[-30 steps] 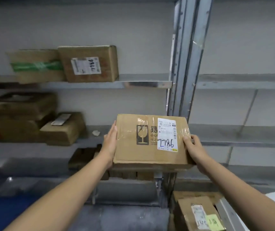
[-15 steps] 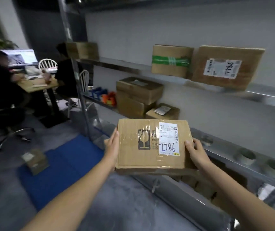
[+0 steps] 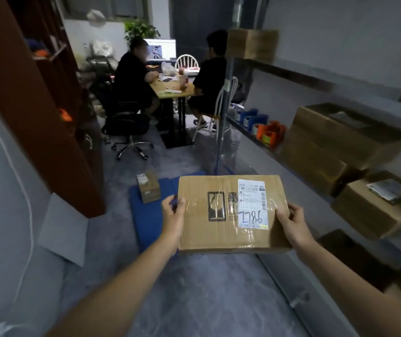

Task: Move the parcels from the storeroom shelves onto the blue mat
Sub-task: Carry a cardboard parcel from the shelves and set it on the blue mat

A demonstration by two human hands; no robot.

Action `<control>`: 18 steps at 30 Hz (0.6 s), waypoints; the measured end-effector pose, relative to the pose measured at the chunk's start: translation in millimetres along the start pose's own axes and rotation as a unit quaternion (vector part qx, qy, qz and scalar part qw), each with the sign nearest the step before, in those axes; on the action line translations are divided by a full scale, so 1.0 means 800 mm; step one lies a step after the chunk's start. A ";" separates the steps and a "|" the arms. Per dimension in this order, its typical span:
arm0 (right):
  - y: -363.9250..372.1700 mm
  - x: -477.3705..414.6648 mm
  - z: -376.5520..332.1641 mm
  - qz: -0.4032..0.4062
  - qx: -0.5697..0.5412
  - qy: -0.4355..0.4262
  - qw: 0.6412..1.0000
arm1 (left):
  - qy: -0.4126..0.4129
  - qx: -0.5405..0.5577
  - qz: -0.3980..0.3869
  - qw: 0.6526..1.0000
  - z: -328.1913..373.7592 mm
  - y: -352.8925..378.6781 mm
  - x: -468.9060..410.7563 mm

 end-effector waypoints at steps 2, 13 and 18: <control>0.025 -0.033 -0.009 -0.027 0.010 -0.003 1.000 | -0.008 0.003 0.038 0.999 -0.004 -0.012 -0.025; 0.056 -0.287 -0.073 -0.133 -0.002 -0.041 0.990 | -0.038 -0.023 0.083 0.996 0.012 0.046 -0.207; 0.054 -0.394 -0.099 -0.157 0.005 -0.044 0.987 | -0.024 -0.048 0.108 0.993 0.020 0.089 -0.279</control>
Point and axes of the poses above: each hand's wrist, its own x-axis away from the middle knuckle, its own y-axis out of the palm, z = x × y, the point moved 5 cm from there along -x, towards the middle knuckle, and after that the axes turned 5 degrees about -z, right-handed, at the moved point
